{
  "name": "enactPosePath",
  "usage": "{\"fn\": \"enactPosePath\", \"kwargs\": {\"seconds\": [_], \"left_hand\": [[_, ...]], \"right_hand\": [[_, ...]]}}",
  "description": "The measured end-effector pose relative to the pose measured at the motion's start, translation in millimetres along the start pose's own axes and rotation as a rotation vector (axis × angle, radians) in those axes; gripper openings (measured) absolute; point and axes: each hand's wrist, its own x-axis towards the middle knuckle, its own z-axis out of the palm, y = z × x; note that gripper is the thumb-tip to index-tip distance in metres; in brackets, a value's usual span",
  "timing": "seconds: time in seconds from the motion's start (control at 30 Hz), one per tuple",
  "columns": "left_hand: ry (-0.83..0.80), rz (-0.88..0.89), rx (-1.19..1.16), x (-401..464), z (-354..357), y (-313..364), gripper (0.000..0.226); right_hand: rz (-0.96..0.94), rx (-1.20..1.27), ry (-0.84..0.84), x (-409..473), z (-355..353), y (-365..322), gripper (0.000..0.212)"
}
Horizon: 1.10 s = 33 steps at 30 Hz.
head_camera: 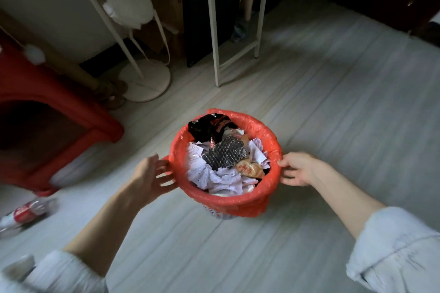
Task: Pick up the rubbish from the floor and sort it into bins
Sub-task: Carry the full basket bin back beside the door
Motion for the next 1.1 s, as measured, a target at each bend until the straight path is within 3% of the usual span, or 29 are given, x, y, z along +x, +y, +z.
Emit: {"fn": "enactPosePath", "kwargs": {"seconds": [0.37, 0.57, 0.77, 0.97, 1.1], "left_hand": [[-0.098, -0.187, 0.053, -264, 85, 128, 0.051], [-0.206, -0.162, 0.035, -343, 162, 179, 0.054], [-0.309, -0.160, 0.111, -371, 259, 221, 0.046], [-0.419, -0.174, 0.222, -336, 394, 245, 0.046], [-0.440, -0.191, 0.363, -325, 505, 259, 0.025]], "right_hand": [[0.082, 0.060, -0.073, -255, -158, -93, 0.029], [0.033, 0.178, -0.090, -325, -248, -133, 0.027], [-0.006, 0.201, -0.054, -350, -336, -167, 0.024], [-0.013, 0.271, 0.044, -320, -433, -219, 0.025], [-0.006, 0.302, 0.119, -291, -506, -263, 0.027]]}}
